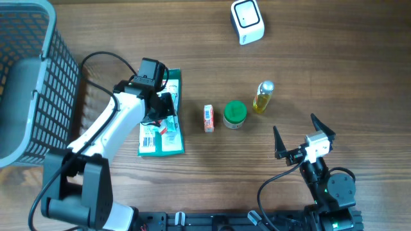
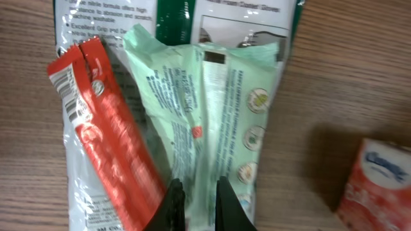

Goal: Scan the item barcode

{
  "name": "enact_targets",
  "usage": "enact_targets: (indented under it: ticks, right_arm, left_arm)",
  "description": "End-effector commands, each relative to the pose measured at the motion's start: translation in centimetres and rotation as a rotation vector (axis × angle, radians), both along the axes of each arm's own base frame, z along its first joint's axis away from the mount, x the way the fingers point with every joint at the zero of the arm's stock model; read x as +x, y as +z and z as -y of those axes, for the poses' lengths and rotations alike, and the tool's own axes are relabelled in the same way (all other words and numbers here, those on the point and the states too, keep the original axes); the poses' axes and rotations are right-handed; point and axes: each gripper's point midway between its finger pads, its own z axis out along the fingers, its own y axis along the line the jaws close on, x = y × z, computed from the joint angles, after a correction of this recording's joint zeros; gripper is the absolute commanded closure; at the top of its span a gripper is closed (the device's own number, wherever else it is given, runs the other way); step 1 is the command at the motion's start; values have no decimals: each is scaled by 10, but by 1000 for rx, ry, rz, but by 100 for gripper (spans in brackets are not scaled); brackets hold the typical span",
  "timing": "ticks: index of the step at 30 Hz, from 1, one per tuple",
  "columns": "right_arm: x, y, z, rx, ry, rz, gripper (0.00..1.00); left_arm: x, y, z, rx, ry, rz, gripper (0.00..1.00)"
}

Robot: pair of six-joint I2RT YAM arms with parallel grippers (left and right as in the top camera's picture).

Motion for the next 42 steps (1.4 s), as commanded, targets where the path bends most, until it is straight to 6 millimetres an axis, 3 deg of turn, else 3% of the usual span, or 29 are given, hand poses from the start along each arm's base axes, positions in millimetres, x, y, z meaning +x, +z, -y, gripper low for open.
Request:
enact_targets:
  ticks: [1,4,10,13,16,18,28,42]
  right_arm:
    - [0,2,1,3,-3,7,1]
    - [0,2,1,3,-3,7,1]
    - [0,2,1,3,-3,7,0]
    - [0,2,1,3,-3,8,0]
    - [0,2,1,3,-3,7,0]
    - [0,2,1,3,-3,7,1]
    - [0,2,1,3,-3,7,0]
    - [0,2,1,3,-3,7,0]
  left_arm:
    - [7,0,-9,59,-4,37,96]
    - [3,-1,-10,64,-4,20,96]
    - [-32,-7,-21,114,-8,-125,96]
    - [-19,1,-21,116,-2,-66,96]
    - [4,28,-14,83,6,41,96]
    - [10,35,-8,50,2,78,96]
    - [-5,-12,10,65,-65,-20,96]
    - [-6,-16,-1,133,-105,-18,96]
